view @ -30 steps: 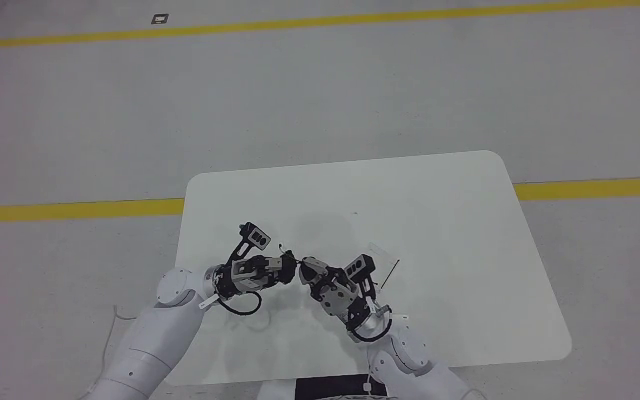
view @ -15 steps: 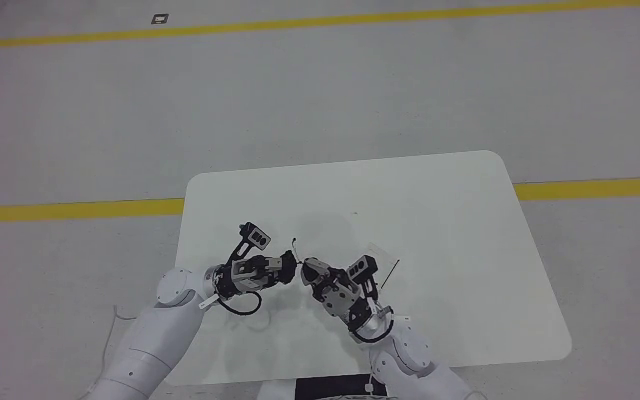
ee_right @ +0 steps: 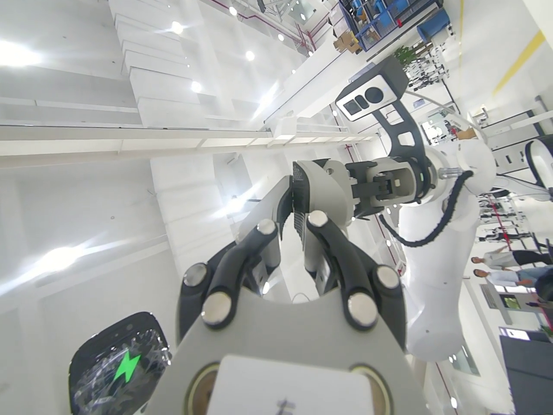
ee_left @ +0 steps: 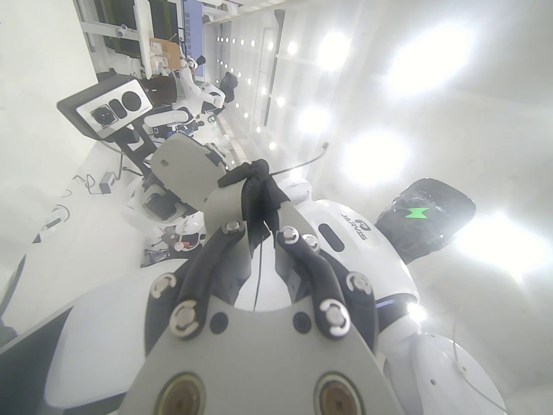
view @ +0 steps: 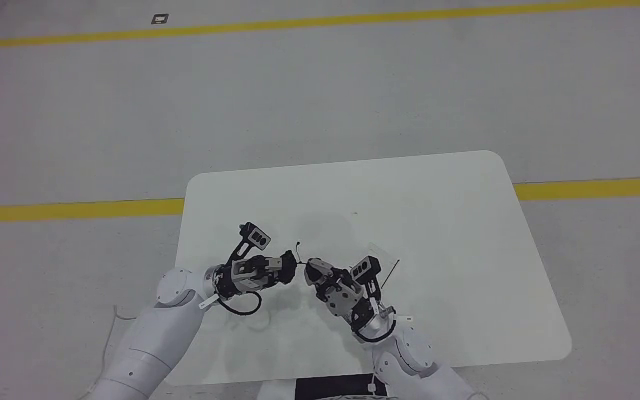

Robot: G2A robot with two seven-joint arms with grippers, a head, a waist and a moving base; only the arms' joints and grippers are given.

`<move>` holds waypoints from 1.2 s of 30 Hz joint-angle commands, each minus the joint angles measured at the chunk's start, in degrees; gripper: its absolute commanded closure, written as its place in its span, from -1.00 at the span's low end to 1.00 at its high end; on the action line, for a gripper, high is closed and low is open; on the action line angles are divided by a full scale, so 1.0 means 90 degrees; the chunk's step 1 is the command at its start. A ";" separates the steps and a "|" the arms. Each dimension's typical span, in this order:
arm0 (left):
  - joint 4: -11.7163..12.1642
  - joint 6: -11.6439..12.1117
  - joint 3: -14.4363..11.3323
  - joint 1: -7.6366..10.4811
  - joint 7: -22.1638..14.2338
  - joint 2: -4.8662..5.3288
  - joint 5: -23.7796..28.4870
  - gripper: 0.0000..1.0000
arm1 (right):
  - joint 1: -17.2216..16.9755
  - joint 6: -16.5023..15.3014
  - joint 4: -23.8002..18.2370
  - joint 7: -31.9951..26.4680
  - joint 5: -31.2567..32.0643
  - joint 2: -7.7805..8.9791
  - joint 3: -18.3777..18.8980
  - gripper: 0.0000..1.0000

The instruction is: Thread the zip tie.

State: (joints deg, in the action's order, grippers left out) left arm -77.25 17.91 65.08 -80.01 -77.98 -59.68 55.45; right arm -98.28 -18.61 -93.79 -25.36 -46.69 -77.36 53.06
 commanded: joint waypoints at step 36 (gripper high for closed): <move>0.0000 0.0000 0.0000 0.0000 0.0000 0.0000 0.0000 1.00 | -0.0167 -0.0013 0.0080 0.0260 0.0017 0.0046 0.0286 1.00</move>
State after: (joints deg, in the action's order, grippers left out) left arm -77.25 17.91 65.08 -80.01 -77.98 -59.68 55.45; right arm -99.74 -18.71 -93.09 -23.07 -46.53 -76.96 55.56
